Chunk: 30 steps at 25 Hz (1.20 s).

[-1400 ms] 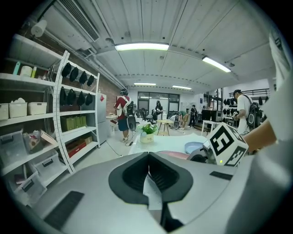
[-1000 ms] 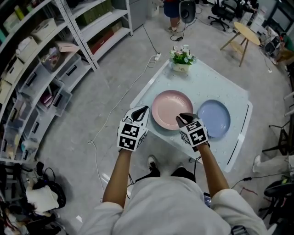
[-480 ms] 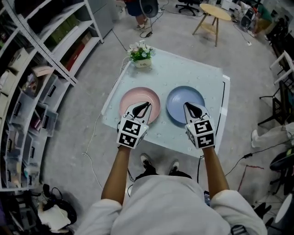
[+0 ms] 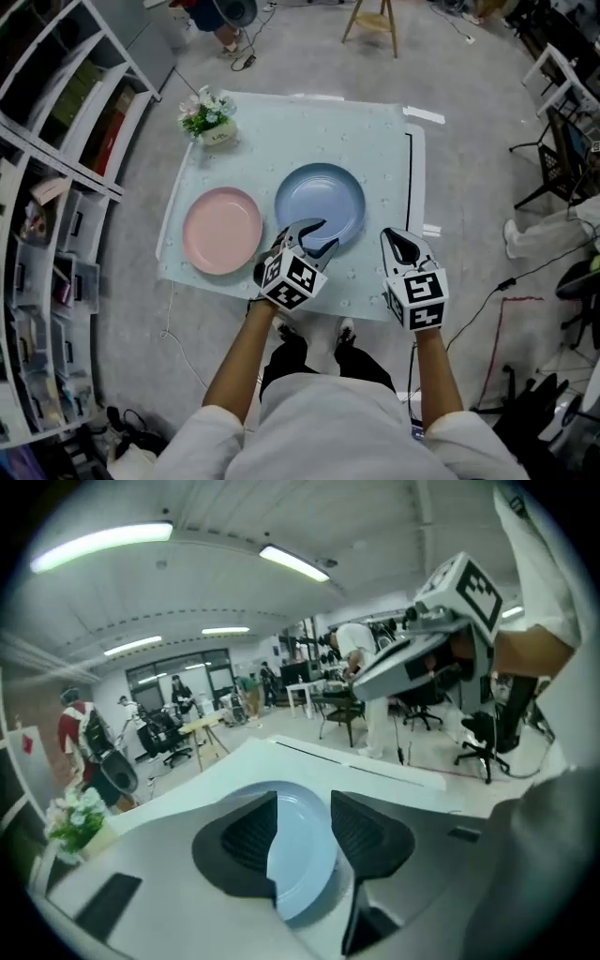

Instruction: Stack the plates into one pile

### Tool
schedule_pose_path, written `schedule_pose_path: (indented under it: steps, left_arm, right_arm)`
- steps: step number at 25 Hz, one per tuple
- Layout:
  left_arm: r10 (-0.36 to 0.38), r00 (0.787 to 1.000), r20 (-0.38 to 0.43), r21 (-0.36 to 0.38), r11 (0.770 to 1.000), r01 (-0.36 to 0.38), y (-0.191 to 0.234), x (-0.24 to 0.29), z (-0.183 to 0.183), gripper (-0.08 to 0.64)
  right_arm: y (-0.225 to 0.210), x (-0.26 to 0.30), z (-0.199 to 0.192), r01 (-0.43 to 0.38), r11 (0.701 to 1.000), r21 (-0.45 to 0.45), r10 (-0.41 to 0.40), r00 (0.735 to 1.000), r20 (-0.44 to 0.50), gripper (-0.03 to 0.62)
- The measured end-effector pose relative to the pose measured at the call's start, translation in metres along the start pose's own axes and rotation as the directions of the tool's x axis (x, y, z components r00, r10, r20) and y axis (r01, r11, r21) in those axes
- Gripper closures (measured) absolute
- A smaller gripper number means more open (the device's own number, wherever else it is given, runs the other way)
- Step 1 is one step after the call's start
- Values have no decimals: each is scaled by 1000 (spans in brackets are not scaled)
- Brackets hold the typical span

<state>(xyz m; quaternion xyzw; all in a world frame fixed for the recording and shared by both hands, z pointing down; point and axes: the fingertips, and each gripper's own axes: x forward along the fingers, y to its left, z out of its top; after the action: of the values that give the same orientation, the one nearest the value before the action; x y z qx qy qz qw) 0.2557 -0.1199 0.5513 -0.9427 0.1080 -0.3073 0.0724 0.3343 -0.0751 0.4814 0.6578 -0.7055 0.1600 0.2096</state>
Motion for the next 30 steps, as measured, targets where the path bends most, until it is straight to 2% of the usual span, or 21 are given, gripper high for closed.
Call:
schedule_pose_path:
  steps: [2,4,9,13,15,16,18,25,27,30]
  left_arm:
    - [-58,996,-70,81,995,63,-25,35,-10,357]
    - [-93,988,-120,116,987,107,-44,67,-17,356]
    - [-92,964,-249,100,988,121,-62,126,-48,357]
    - [-46,950,-309,93,993,78,-67,142,-63,360]
    - [-19,951,-308,91,995,49,-62,144,-61,362]
    - [2,953,-304,95,995,29,-58,145,-60,425]
    - [27,953,-300,97,995,3,-52,144,-61,498]
    - [21,959,-282,97,995,7,-51,139,-55,511]
    - [27,972,-235,93,996,-5,-47,126,-42,517]
    - [9,993,-120,2,1000,-9,-36,103,-11,518]
  right_arm:
    - [-19,-7,-23,16,1000,7,-16,1000,-27,578]
    - [-41,-17,-47,29,999,38,-27,998,-56,578]
    - [-74,-32,-91,42,993,110,-31,994,-107,578]
    - [-82,-42,-111,34,993,113,-18,990,-137,578]
    - [-85,-44,-117,30,994,108,-14,990,-144,578]
    - [-87,-44,-119,27,994,107,-11,989,-147,578]
    - [-88,-45,-121,18,994,105,-3,989,-149,578]
    - [-85,-48,-111,10,997,80,0,992,-127,578]
    - [-81,-52,-105,5,998,70,3,993,-114,578]
    - [-81,-57,-91,6,998,56,-1,996,-90,578]
